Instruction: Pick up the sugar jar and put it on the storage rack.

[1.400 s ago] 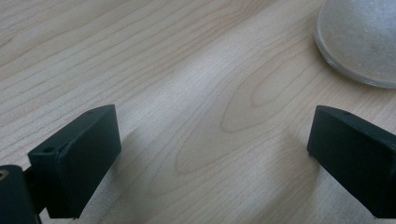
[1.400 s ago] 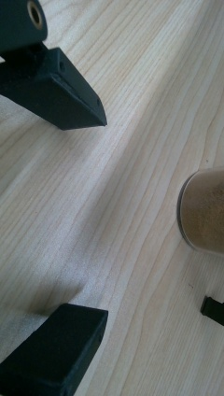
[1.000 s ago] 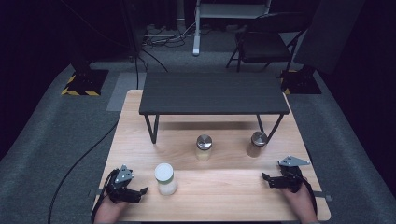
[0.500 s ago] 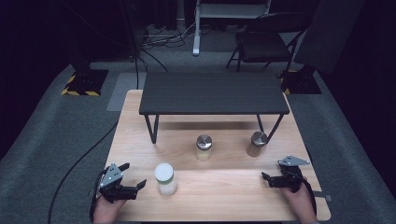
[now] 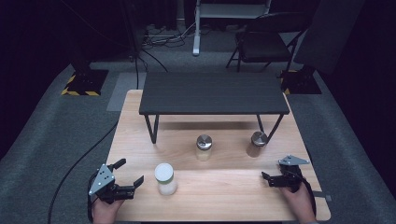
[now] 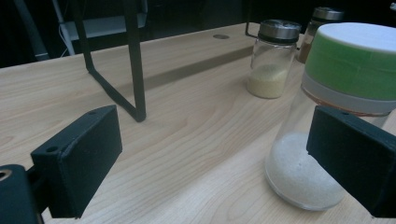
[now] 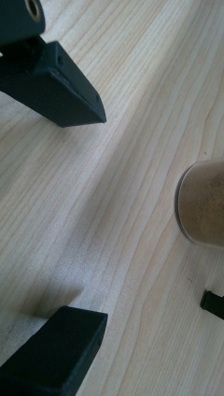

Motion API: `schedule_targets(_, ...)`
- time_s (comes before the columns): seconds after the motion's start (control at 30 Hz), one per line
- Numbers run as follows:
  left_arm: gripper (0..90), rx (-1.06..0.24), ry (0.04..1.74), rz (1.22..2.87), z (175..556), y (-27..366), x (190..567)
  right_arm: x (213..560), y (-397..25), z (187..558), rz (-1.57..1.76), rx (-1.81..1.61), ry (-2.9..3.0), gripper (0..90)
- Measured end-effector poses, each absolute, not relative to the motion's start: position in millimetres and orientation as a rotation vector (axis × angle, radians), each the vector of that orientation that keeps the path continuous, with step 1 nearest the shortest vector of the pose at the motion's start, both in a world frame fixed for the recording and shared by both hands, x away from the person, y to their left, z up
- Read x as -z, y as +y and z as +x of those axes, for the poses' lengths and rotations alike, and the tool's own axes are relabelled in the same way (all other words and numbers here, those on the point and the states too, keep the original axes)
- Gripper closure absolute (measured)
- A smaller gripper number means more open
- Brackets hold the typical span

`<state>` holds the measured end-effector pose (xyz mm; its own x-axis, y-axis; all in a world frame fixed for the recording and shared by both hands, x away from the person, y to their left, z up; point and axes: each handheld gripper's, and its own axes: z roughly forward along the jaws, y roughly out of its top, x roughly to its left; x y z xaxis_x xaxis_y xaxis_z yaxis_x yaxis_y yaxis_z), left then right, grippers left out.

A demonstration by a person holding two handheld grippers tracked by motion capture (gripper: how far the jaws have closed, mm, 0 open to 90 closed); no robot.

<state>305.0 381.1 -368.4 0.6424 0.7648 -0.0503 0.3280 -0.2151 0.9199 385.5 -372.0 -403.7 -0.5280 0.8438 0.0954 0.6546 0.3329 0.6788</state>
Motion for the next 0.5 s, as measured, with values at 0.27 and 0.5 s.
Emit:
schedule_targets(0.27, 3.1, -0.492, 0.871, 1.775, 305.7, 383.8, 370.2, 403.6, -371.6, 385.8, 1.351, -0.984, 2.326, 3.9)
schedule_targets(0.5, 2.4, -0.486, 0.862, 1.717, 301.4, 386.3, 372.1, 403.6, -371.6, 385.8, 1.351, -0.985, 2.326, 3.9)
